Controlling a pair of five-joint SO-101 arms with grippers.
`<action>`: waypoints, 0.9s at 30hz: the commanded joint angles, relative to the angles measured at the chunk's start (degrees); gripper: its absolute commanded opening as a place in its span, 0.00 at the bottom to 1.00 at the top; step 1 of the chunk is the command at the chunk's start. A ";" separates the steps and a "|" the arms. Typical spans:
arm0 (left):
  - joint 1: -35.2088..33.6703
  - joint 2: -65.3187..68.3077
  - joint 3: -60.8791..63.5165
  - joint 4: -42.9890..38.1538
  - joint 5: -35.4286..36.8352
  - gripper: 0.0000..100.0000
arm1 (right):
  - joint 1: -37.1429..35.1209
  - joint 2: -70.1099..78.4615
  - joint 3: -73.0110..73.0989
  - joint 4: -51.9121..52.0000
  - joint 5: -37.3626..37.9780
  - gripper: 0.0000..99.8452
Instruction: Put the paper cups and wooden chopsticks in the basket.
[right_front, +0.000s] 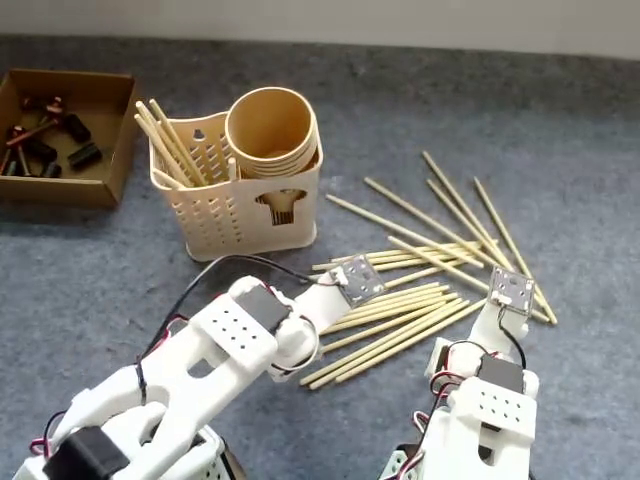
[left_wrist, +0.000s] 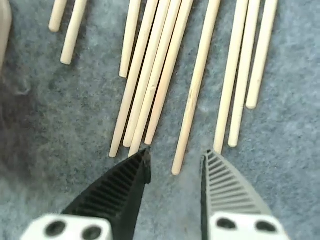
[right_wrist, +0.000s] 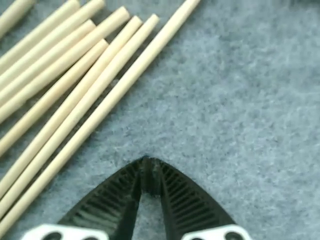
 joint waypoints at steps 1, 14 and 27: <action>1.10 1.54 -2.95 -2.55 0.53 0.17 | 0.22 -0.13 0.13 -1.36 -0.53 0.01; 0.75 11.91 -2.86 -7.47 0.53 0.17 | 0.22 -0.13 0.13 -1.36 -0.53 0.01; 0.57 13.49 -2.95 -5.89 0.53 0.00 | 0.22 -0.13 0.22 -1.54 -0.53 0.01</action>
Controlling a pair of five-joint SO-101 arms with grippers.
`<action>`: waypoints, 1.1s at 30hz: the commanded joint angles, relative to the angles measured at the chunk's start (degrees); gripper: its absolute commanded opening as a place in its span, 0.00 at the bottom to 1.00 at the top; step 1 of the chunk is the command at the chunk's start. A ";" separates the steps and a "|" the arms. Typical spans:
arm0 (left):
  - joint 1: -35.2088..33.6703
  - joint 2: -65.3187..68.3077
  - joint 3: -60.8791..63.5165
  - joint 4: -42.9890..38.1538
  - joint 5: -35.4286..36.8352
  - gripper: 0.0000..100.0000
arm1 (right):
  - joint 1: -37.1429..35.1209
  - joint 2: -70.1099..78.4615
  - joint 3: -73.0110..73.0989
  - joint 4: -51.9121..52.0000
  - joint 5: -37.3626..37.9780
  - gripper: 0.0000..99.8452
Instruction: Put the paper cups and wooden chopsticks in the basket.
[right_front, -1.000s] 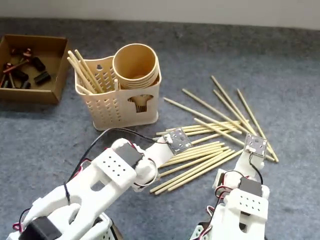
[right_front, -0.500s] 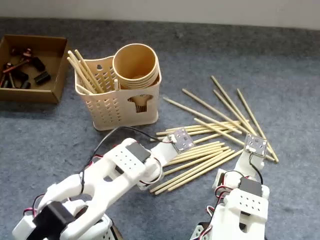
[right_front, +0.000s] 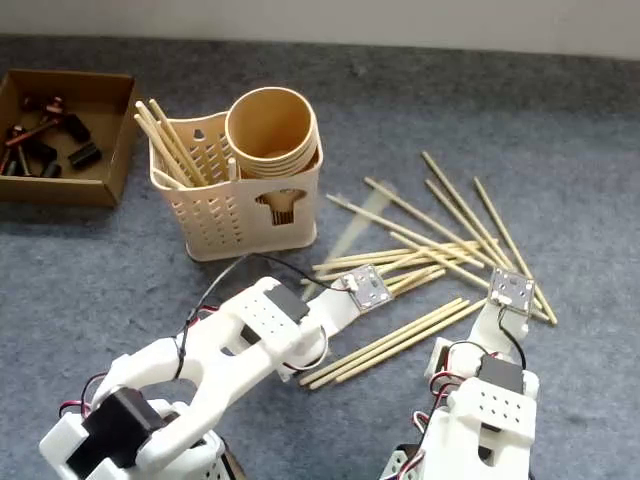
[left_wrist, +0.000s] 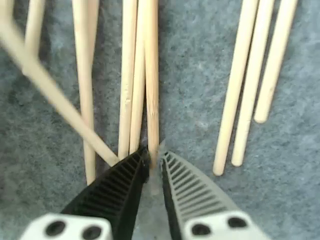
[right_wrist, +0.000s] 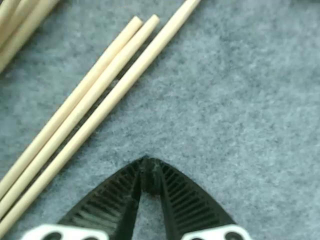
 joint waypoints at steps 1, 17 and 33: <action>0.04 0.04 -1.89 1.85 0.53 0.00 | 0.22 0.04 0.04 -1.45 -0.53 0.01; -14.20 -25.10 0.48 21.27 -6.59 0.00 | 0.22 0.04 0.04 -1.45 -0.53 0.01; -27.56 -40.75 12.70 21.36 -11.52 0.20 | 0.22 0.04 0.04 -1.45 -0.53 0.01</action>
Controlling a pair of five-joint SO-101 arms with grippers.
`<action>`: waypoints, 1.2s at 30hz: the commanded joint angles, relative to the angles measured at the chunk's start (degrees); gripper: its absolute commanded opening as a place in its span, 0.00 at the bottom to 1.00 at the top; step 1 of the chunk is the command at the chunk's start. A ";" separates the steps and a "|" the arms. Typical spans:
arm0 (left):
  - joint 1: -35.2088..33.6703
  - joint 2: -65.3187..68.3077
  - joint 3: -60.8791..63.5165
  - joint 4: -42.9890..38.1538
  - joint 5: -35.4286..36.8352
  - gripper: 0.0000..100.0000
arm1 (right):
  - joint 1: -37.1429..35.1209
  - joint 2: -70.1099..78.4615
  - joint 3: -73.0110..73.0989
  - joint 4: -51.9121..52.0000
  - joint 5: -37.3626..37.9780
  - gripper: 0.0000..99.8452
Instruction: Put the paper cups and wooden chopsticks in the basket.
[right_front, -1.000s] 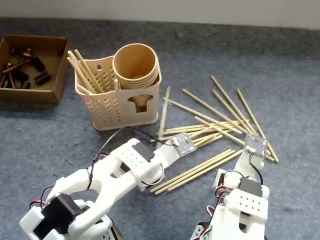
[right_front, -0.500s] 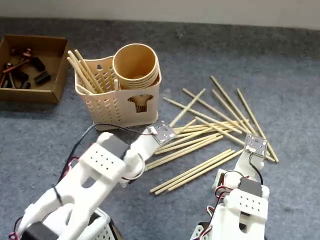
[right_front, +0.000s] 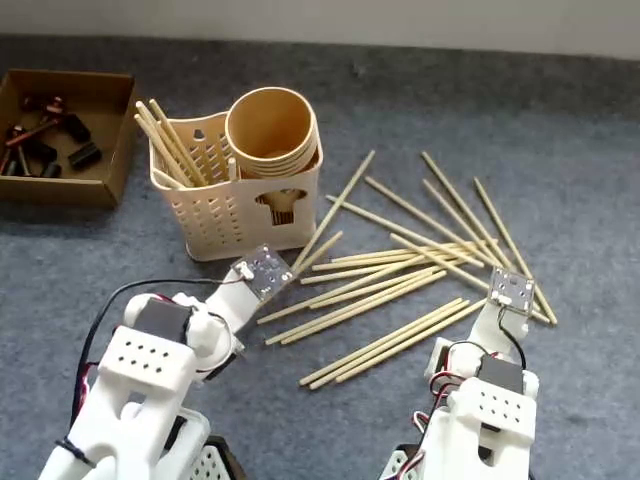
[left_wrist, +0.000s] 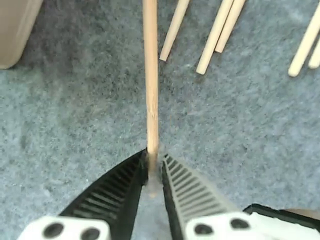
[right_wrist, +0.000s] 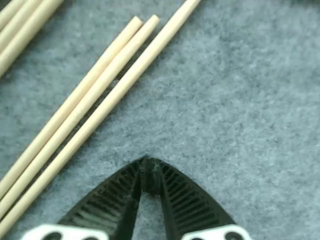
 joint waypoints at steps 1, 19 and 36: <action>-0.84 -1.98 -0.31 0.26 5.98 0.23 | 0.22 0.04 0.04 -1.36 -0.53 0.01; 13.23 -0.48 -8.92 -19.08 21.01 0.16 | 0.22 0.04 0.04 -1.36 -0.53 0.01; 14.02 46.29 -31.43 -21.71 18.73 0.16 | 0.48 0.04 0.04 -1.36 -0.88 0.01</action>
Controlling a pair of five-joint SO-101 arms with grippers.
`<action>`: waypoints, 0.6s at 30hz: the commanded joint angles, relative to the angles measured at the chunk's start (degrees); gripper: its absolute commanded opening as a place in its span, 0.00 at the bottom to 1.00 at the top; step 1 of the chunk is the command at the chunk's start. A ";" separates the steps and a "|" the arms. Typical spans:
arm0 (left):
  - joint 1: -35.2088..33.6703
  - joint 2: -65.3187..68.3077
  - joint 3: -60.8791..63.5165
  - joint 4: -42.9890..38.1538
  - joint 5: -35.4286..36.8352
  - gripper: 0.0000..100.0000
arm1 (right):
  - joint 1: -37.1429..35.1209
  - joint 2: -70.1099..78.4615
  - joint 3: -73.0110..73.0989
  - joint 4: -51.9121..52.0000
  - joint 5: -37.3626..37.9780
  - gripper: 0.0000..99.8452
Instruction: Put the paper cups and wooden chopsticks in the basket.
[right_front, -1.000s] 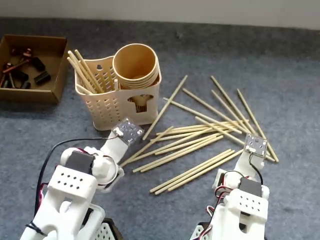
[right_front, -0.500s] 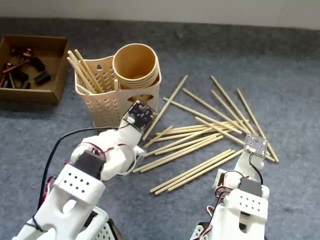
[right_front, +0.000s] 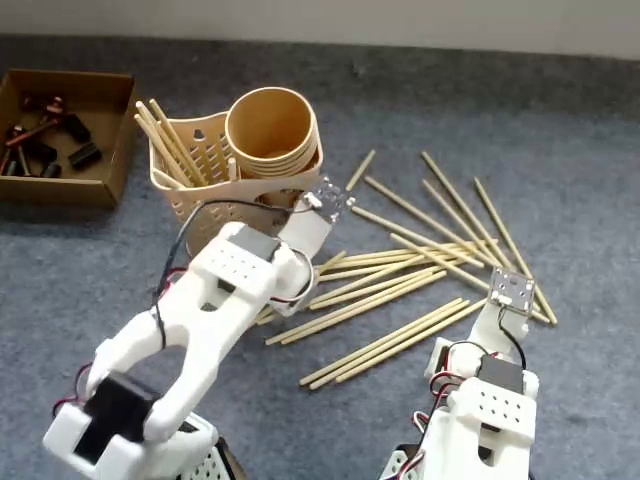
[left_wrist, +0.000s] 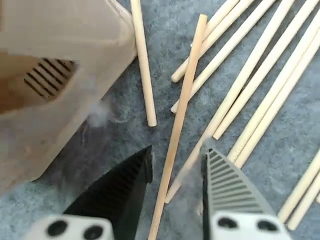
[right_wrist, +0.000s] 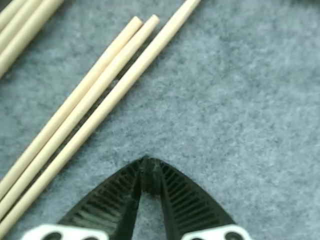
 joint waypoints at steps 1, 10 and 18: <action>0.75 3.30 -4.18 -1.32 -1.23 0.16 | 0.48 0.04 0.04 -1.36 -0.70 0.01; -1.89 8.92 -7.69 -1.41 -1.49 0.16 | 0.40 0.04 0.04 -1.36 -0.70 0.01; -2.51 16.48 -10.86 -1.05 -1.49 0.16 | 0.22 0.04 0.04 -1.36 -0.53 0.01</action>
